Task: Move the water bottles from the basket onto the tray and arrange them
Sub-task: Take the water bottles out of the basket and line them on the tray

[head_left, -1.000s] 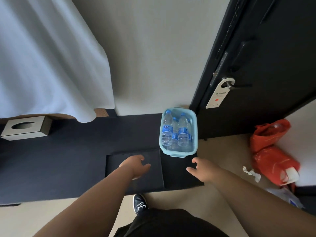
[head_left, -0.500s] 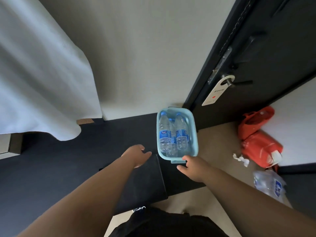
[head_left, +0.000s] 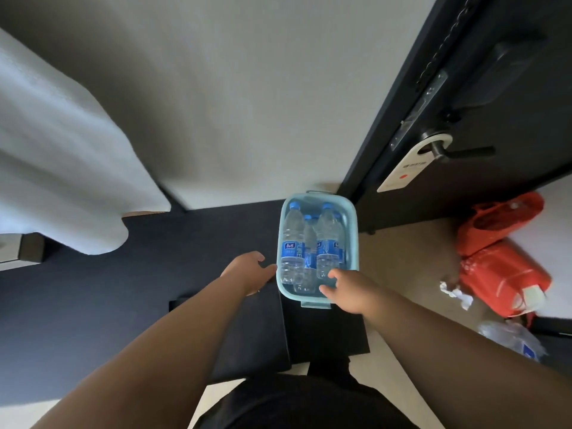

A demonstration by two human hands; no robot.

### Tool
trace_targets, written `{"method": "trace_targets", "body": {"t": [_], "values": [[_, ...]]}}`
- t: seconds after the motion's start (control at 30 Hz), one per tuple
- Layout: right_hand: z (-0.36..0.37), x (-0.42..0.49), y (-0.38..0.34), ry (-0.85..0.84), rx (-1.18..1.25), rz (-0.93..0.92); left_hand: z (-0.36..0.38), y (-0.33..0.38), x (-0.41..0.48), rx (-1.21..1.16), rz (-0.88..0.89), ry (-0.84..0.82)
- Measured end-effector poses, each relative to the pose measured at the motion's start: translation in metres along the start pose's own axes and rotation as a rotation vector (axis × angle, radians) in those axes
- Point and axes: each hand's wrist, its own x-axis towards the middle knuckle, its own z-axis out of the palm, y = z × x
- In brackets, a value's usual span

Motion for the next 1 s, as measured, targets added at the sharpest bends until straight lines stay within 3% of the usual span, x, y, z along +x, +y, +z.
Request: {"method": "trace_targets", "body": {"t": [0.33, 0.53, 0.77, 1.0], "values": [[-0.048, 0.073, 0.007, 0.088, -0.034, 0.034, 0.034, 0.070, 0.021, -0.072, -0.098, 0.136], [-0.036, 0.098, -0.002, 0.075, -0.014, 0.105, 0.046, 0.085, 0.039, 0.034, -0.178, 0.196], [-0.024, 0.119, -0.013, 0.114, 0.173, 0.236, 0.061, 0.092, 0.063, 0.128, -0.174, 0.277], [-0.015, 0.135, -0.015, 0.205, 0.329, 0.307, 0.079, 0.097, 0.071, 0.056, -0.245, 0.409]]}}
